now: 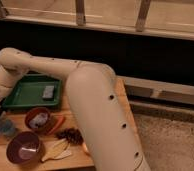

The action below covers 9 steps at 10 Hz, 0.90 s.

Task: Place fork in plastic cup

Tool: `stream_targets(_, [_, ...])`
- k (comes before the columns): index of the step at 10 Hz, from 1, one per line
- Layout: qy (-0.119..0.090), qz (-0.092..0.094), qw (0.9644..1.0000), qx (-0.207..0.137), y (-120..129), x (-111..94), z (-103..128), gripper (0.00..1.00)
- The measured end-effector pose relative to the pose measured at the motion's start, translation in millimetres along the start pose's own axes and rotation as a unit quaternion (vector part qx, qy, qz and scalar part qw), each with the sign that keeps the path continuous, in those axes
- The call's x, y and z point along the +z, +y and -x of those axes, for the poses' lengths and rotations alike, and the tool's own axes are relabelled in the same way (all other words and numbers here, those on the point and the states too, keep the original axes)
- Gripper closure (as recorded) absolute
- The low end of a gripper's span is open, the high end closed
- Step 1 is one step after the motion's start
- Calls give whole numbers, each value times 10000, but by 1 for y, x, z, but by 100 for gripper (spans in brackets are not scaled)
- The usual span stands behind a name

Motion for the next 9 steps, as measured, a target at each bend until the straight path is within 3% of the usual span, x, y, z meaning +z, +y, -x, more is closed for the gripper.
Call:
stream_targets(5, [-148,-33,9998,93,-17,12,-13,81])
stream_targets(9, [-40,103,9994,334,-33,34,-24,81])
